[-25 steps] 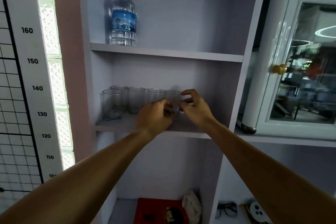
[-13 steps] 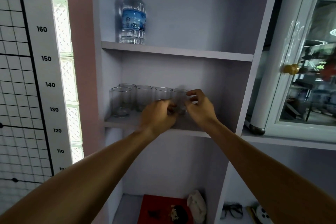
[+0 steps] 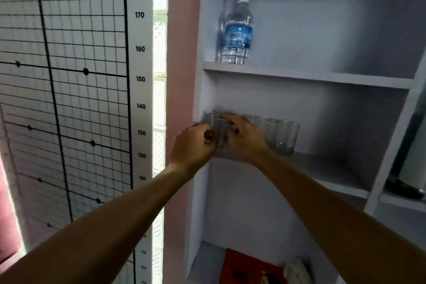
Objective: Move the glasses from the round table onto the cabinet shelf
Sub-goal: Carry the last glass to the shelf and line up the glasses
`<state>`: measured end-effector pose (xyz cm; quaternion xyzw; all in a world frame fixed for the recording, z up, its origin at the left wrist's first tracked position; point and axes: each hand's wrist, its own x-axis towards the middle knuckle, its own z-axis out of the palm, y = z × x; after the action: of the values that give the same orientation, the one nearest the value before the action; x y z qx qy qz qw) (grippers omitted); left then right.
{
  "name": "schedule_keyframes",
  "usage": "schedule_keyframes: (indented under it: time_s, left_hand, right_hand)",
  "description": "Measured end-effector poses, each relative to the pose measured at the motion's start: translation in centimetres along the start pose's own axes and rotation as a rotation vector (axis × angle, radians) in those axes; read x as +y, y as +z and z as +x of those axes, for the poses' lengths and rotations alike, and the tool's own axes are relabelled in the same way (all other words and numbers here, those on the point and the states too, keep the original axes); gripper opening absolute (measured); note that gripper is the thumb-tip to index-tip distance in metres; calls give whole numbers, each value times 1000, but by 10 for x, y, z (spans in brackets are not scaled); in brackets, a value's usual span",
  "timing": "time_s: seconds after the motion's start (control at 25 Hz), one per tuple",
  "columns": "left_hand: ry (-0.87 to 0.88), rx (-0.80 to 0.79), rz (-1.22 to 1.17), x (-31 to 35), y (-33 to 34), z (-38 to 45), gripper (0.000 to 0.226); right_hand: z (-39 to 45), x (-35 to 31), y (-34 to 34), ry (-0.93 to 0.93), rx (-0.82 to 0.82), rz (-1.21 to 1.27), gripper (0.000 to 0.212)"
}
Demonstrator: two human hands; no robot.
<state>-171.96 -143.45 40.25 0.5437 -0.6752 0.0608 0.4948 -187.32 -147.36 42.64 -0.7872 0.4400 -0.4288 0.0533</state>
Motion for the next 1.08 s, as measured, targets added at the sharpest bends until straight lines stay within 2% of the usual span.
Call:
schedule_keyframes:
  time_s: [0.08,0.24,0.36,0.56,0.92,1.08]
  left_hand:
    - [-2,-22,7,-1,-9,-2,16]
    - [3,-50,12,4,-14,-7,19]
    - [-10,-33,1,4,-9,-8,37]
    - [27,-47,-31,30,14,-6,29]
    - [128,-157,-202,105,71,-10,37]
    - [174,-187,-217,124,93,-10,27]
  right_hand:
    - [9,-9,6,41,-50,5,32]
    - [13,-19,6,84,-27,-13,18]
    - [4,-18,3,64,25,-15,14]
    - [-22,-1,-27,96,130,-11,11]
    - [-67,39,-102,246,240,-67,9]
    - [-82,51,-125,306,241,-59,9]
